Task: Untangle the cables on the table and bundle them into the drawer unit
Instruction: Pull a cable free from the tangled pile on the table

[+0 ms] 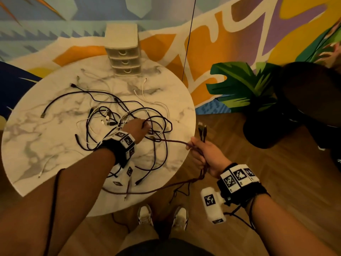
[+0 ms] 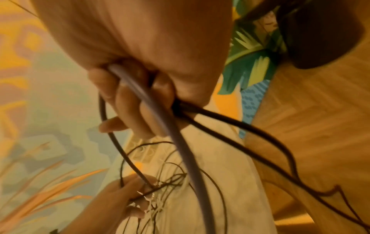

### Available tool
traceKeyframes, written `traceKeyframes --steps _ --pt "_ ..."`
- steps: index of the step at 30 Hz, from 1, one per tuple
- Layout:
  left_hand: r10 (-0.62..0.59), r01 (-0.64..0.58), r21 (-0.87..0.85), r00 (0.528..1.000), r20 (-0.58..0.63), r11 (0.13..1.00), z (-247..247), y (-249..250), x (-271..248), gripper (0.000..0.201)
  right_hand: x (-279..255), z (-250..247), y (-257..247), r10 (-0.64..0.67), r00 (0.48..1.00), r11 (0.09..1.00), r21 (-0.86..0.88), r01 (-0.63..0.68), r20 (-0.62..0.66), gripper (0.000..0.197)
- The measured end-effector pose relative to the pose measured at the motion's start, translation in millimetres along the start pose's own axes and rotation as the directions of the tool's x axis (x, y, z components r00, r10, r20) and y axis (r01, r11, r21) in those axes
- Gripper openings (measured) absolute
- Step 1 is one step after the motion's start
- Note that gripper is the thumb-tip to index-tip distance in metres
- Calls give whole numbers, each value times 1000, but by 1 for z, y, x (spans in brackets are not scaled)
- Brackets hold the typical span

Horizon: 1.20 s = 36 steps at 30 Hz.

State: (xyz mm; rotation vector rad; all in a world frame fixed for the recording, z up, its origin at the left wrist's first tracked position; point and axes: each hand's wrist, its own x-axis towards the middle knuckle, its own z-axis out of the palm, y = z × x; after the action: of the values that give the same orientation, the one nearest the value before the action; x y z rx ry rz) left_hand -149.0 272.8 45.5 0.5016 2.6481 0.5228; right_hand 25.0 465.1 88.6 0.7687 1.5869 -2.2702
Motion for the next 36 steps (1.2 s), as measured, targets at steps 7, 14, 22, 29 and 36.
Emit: traceKeyframes --steps 7,14,22,29,36 --pt "57 -103 -142 953 -298 985 6 15 -19 23 6 -15 -42 -250 954 934 218 283 -164 39" --pt "-117 116 32 993 26 993 21 25 -34 79 6 -21 -40 -309 947 937 142 318 -86 38" --pt "177 86 -790 955 240 607 -7 166 -54 38 -6 -25 -30 -349 937 932 -108 346 -4 39" --pt "162 -222 -699 975 -153 680 17 187 -46 21 -11 -56 -8 -383 893 896 -330 296 -238 42" --pt "413 -402 -282 910 -20 871 49 209 -69 30 -9 -79 -45 -387 890 921 -149 360 -243 38"
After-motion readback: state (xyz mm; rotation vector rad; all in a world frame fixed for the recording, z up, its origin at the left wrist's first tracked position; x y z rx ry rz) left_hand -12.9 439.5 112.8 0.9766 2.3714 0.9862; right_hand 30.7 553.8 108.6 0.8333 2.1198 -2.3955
